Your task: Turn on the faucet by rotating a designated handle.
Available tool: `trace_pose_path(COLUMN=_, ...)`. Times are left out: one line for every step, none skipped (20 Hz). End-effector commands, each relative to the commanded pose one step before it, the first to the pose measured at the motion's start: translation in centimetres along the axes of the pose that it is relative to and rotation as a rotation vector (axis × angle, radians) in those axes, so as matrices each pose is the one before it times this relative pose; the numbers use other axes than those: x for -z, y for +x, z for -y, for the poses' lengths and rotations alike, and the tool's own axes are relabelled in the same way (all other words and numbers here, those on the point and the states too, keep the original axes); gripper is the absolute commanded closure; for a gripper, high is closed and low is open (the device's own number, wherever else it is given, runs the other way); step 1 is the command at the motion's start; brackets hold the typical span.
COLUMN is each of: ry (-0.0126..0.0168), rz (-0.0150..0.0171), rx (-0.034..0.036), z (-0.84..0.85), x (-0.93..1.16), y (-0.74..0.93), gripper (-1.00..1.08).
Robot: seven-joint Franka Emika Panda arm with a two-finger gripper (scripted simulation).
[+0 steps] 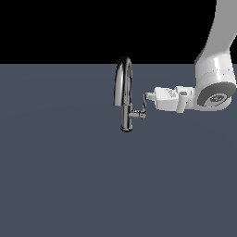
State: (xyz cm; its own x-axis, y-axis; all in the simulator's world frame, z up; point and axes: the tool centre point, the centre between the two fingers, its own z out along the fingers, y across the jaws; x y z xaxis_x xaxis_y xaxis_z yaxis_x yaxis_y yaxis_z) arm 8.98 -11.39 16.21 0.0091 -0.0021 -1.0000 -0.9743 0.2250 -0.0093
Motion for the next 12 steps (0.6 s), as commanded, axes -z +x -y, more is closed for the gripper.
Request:
trace_pose_path(ry=0.00018, rz=-0.00004, rx=0.00022, z=-0.534, x=0.009, y=-0.078, gripper=1.08)
trace_pose_path(ry=0.00000, rz=0.00000, rx=0.00000, z=-0.245, x=-0.002, y=-0.029, gripper=1.08)
trace_pose_path(ry=0.00000, rz=0.00000, rx=0.00000, z=-0.247, x=-0.002, y=-0.029, gripper=1.08)
trace_pose_path(ry=0.00000, rz=0.00000, rx=0.00000, z=-0.250, x=-0.002, y=-0.030, gripper=1.08)
trace_pose_path(ry=0.00000, rz=0.00000, rx=0.00000, z=-0.252, x=-0.002, y=-0.030, gripper=1.08)
trace_pose_path(ry=0.00000, rz=0.00000, rx=0.00000, z=-0.255, x=-0.002, y=-0.030, gripper=1.08)
trace_pose_path(ry=0.00000, rz=0.00000, rx=0.00000, z=-0.257, x=-0.002, y=-0.031, gripper=1.08)
trace_pose_path(ry=0.00000, rz=0.00000, rx=0.00000, z=-0.259, x=-0.002, y=-0.031, gripper=1.08)
trace_pose_path(ry=0.00000, rz=0.00000, rx=0.00000, z=-0.262, x=-0.002, y=-0.031, gripper=1.08)
trace_pose_path(ry=0.00000, rz=0.00000, rx=0.00000, z=-0.264, x=-0.002, y=-0.032, gripper=1.08)
trace_pose_path(ry=0.00000, rz=0.00000, rx=0.00000, z=-0.267, x=-0.002, y=-0.032, gripper=1.08)
trace_pose_path(ry=0.00000, rz=0.00000, rx=0.00000, z=-0.269, x=-0.002, y=-0.032, gripper=1.08)
